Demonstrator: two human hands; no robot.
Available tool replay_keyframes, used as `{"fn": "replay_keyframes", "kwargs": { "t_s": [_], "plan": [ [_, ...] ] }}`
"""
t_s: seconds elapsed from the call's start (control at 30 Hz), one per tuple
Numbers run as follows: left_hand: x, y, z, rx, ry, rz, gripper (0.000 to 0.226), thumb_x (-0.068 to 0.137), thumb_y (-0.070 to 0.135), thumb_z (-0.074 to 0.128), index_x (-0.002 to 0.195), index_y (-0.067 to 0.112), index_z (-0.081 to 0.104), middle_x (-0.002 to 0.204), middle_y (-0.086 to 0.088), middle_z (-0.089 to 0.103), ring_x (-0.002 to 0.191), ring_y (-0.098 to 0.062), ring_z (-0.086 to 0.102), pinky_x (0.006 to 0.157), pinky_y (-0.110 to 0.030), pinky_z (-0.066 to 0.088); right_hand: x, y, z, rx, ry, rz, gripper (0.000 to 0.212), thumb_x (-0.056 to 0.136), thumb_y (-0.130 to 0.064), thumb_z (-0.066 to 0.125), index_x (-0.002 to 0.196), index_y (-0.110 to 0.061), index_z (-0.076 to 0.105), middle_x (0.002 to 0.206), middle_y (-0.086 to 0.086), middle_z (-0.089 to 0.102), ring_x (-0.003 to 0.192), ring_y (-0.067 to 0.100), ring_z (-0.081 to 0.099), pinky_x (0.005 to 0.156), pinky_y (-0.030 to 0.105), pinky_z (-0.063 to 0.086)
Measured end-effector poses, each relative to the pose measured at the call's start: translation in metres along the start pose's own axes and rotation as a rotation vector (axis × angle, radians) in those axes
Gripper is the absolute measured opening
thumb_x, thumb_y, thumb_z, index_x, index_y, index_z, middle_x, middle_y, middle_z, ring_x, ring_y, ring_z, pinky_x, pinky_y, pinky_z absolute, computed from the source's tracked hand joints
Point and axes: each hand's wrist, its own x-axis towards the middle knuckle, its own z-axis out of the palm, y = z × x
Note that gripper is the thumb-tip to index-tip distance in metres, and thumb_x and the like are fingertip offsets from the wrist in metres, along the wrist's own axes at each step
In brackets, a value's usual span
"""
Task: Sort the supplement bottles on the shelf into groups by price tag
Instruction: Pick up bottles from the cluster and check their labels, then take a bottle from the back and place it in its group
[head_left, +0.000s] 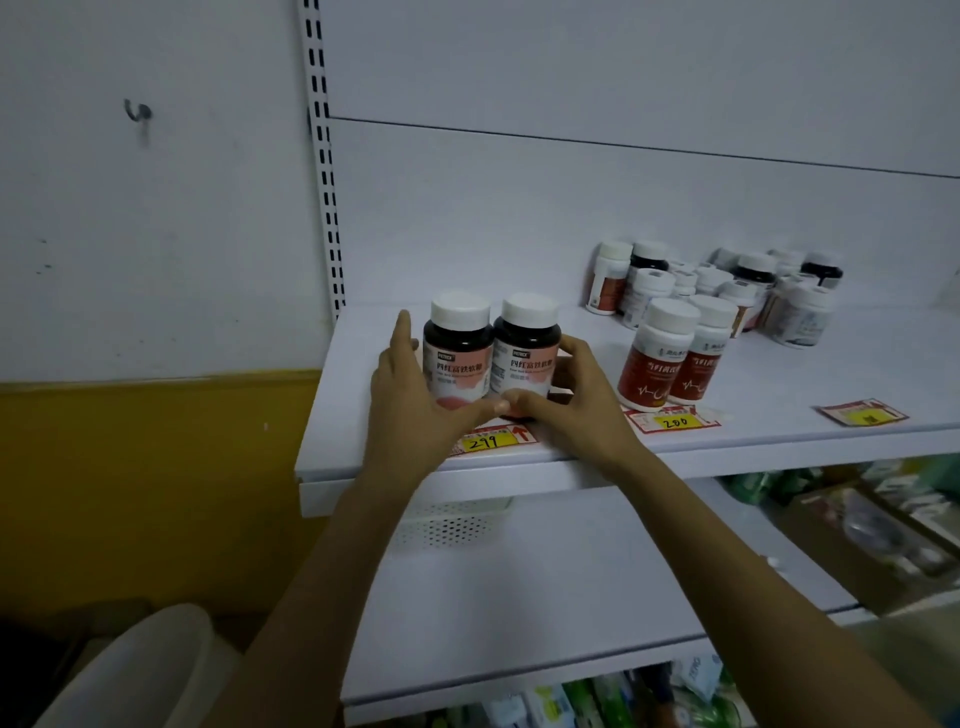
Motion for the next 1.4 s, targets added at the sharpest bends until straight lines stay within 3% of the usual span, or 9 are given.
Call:
{"fn": "replay_keyframes", "kwargs": {
  "t_s": [0.13, 0.37, 0.63, 0.77, 0.9, 1.0, 1.07, 1.2, 1.4],
  "plan": [
    [-0.011, 0.002, -0.004, 0.135, -0.07, -0.001, 0.122, 0.056, 0.039, 0.086, 0.148, 0.028, 0.006, 0.149, 0.0, 0.035, 0.135, -0.023, 0.036, 0.108, -0.049, 0.036, 0.0, -0.001, -0.001, 0.005, -0.001, -0.019, 0.073, 0.075, -0.023, 0.077, 0.135, -0.023, 0.036, 0.125, 0.0, 0.057, 0.106, 0.014, 0.058, 0.088, 0.024, 0.049],
    [-0.016, 0.007, -0.001, 0.158, -0.011, 0.007, 0.084, 0.069, 0.032, 0.079, 0.139, 0.021, 0.032, 0.136, -0.002, 0.052, 0.124, -0.023, 0.051, 0.103, -0.039, 0.042, -0.001, -0.001, -0.001, 0.02, 0.005, -0.052, 0.073, 0.076, -0.022, 0.076, 0.136, -0.022, 0.035, 0.126, 0.001, 0.058, 0.103, 0.012, 0.057, 0.076, 0.013, 0.043],
    [-0.032, 0.02, -0.002, 0.304, 0.09, 0.024, 0.093, 0.083, 0.045, 0.061, 0.149, 0.018, 0.002, 0.154, -0.006, 0.025, 0.14, -0.024, 0.025, 0.112, -0.041, 0.024, -0.004, -0.012, -0.003, 0.04, 0.011, -0.076, 0.087, 0.075, -0.028, 0.078, 0.144, -0.016, 0.026, 0.138, 0.004, 0.049, 0.118, 0.013, 0.05, 0.096, 0.022, 0.039],
    [-0.056, 0.036, 0.014, 0.395, 0.235, 0.147, 0.077, 0.089, 0.049, 0.048, 0.148, 0.015, 0.013, 0.153, -0.007, 0.028, 0.14, -0.024, 0.027, 0.114, -0.043, 0.026, -0.016, -0.024, -0.016, -0.003, 0.065, -0.151, 0.086, 0.08, -0.034, 0.073, 0.147, -0.016, 0.023, 0.15, 0.005, 0.035, 0.135, 0.016, 0.037, 0.105, 0.024, 0.031],
    [-0.076, 0.074, 0.066, 0.317, 0.334, 0.334, 0.062, 0.089, 0.045, 0.044, 0.14, 0.012, 0.033, 0.141, -0.011, 0.046, 0.129, -0.027, 0.044, 0.105, -0.038, 0.036, -0.051, -0.03, -0.06, 0.068, 0.103, -0.237, 0.063, 0.084, -0.03, 0.069, 0.138, -0.017, 0.04, 0.138, -0.002, 0.048, 0.123, 0.007, 0.047, 0.098, 0.016, 0.039],
    [-0.093, 0.111, 0.121, 0.213, 0.266, 0.403, 0.053, 0.089, 0.039, 0.045, 0.136, 0.014, 0.04, 0.135, -0.004, 0.052, 0.122, -0.018, 0.048, 0.098, -0.029, 0.042, -0.073, -0.02, -0.11, 0.13, 0.19, -0.242, 0.047, 0.085, -0.026, 0.067, 0.128, -0.018, 0.05, 0.117, -0.01, 0.057, 0.104, -0.001, 0.055, 0.085, 0.006, 0.044],
    [-0.103, 0.13, 0.159, 0.172, 0.205, 0.424, 0.052, 0.088, 0.037, 0.048, 0.135, 0.015, 0.041, 0.132, -0.004, 0.053, 0.117, -0.017, 0.051, 0.094, -0.03, 0.047, -0.082, -0.007, -0.149, 0.157, 0.26, -0.207, 0.042, 0.086, -0.025, 0.067, 0.124, -0.018, 0.052, 0.11, -0.012, 0.058, 0.1, -0.002, 0.056, 0.086, 0.013, 0.047],
    [-0.116, 0.163, 0.223, 0.169, 0.082, 0.444, 0.055, 0.09, 0.037, 0.054, 0.139, 0.019, 0.036, 0.139, 0.001, 0.047, 0.125, -0.015, 0.044, 0.099, -0.028, 0.04, -0.092, 0.027, -0.225, 0.129, 0.349, -0.139, 0.039, 0.087, -0.028, 0.065, 0.123, -0.023, 0.05, 0.118, -0.008, 0.056, 0.111, 0.005, 0.052, 0.096, 0.029, 0.046],
    [-0.098, 0.197, 0.298, 0.269, -0.146, 0.419, 0.067, 0.089, 0.045, 0.051, 0.145, 0.021, 0.024, 0.152, 0.004, 0.03, 0.137, -0.013, 0.027, 0.11, -0.03, 0.029, -0.082, 0.072, -0.306, 0.111, 0.338, -0.017, 0.056, 0.09, -0.03, 0.06, 0.14, -0.024, 0.037, 0.142, 0.001, 0.044, 0.128, 0.016, 0.044, 0.095, 0.026, 0.038]
  ]
}}
